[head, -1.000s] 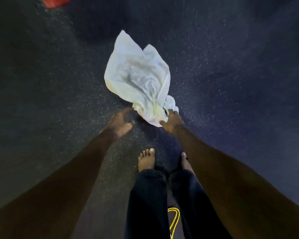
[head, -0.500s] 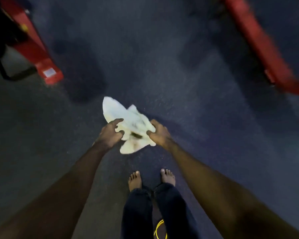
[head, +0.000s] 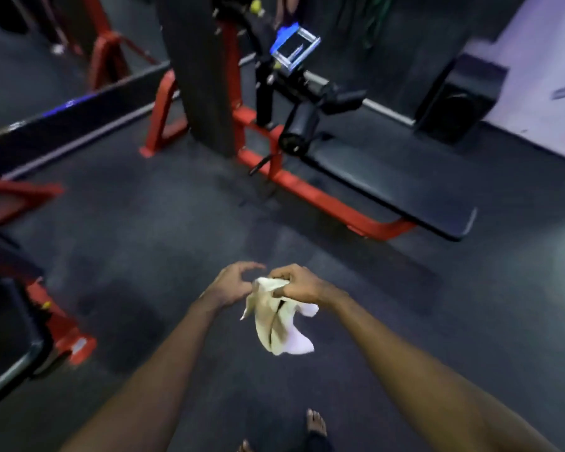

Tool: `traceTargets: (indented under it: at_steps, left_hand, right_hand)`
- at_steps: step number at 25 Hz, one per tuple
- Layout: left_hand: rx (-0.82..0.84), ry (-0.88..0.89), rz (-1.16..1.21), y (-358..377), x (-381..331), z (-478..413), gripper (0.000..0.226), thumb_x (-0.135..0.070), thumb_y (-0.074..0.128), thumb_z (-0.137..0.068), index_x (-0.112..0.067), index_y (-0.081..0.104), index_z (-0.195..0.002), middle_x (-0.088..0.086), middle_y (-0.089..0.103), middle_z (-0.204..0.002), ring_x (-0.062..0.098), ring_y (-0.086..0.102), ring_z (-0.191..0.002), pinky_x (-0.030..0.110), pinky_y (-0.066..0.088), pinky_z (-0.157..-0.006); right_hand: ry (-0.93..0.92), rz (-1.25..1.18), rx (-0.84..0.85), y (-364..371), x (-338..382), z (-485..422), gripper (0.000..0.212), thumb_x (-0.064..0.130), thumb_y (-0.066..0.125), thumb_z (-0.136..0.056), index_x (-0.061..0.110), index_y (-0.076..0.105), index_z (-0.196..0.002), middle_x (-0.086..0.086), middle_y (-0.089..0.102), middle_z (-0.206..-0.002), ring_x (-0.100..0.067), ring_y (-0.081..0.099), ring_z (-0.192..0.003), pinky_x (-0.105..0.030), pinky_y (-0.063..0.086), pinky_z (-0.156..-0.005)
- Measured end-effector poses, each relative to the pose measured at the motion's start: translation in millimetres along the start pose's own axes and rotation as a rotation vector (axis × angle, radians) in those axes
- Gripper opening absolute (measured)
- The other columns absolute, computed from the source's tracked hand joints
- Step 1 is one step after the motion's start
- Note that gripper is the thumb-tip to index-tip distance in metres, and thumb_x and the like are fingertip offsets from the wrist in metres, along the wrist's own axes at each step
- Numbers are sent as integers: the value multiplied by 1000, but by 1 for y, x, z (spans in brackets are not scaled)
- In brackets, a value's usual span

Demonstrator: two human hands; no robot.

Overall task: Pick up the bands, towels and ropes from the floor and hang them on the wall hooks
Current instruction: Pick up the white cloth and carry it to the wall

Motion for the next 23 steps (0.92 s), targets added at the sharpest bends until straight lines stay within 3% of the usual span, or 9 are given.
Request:
traceTargets:
  at_steps: [3,6,9,11,13,15,18,20,23]
  left_hand:
    - [31,35,-8,11,-100,-19,14,-21,62,-76,-28,73,-81,-12,75,-90,2,65,-85,20,46,-74]
    - [149,110,4,52,-222,-45,13,-19,57,-70,-22,68,-64,-5,66,-67,12,58,-65,27,42,-64]
    - [373,141,118,112,-338,-70,16,-26,65,-73,-13,73,-79,10,68,-83,25,61,-81,31,43,-74]
    - [432,204,106,137,-408,-88,22,-31,70,-85,-9,73,-85,9,69,-83,23,63,-77,26,47,-68]
    - [372,308,84,150,-480,-111,22,-30,72,-87,-17,68,-69,-1,60,-65,12,52,-59,22,40,-53]
    - [278,415,87,160,-545,-139,26,-34,72,-84,-20,64,-64,-6,54,-61,7,46,-56,24,34,-53]
    - [240,492,151,183,-614,-177,21,-32,72,-85,-20,66,-69,-2,55,-66,7,46,-59,24,34,-54]
    - [250,494,189,203,-654,-213,18,-25,71,-87,-15,67,-73,2,55,-67,8,48,-58,22,35,-52]
    - [302,496,191,239,-710,-279,19,-20,71,-88,-16,68,-69,0,58,-66,8,51,-61,20,38,-54]
  right_hand:
    - [17,-14,-107,-105,-21,69,22,23,64,-72,37,66,-88,11,71,-90,-9,67,-89,-35,54,-82]
    - [27,-138,-290,-206,-60,140,16,16,67,-74,28,66,-84,11,70,-85,-8,65,-82,-35,54,-80]
    - [46,-230,-488,-299,-106,205,12,16,69,-76,23,61,-81,9,63,-79,-6,57,-74,-30,47,-72]
    - [57,-247,-571,-358,-136,237,15,24,72,-77,25,57,-74,10,58,-74,-5,51,-69,-30,41,-67]
    - [66,-212,-580,-419,-165,266,20,29,73,-81,24,57,-71,10,57,-71,-5,51,-67,-28,39,-64]
    - [88,-175,-542,-473,-192,290,22,37,73,-84,17,65,-79,4,63,-76,-8,56,-71,-27,41,-65]
    - [162,-281,-444,-531,-243,311,44,52,76,-77,14,76,-99,-4,76,-98,-18,72,-92,-34,56,-81]
    - [185,-356,-409,-571,-282,319,49,54,77,-76,14,76,-104,-5,75,-107,-23,70,-104,-38,54,-93]
    - [105,-500,-439,-638,-333,329,32,40,71,-87,9,73,-95,-4,73,-98,-21,69,-96,-34,53,-87]
Point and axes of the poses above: each hand's wrist, its own z-axis away from the middle knuckle, its own y-axis out of the palm, x = y × z, the point moved 10 cm from there along -z, towards the middle knuckle
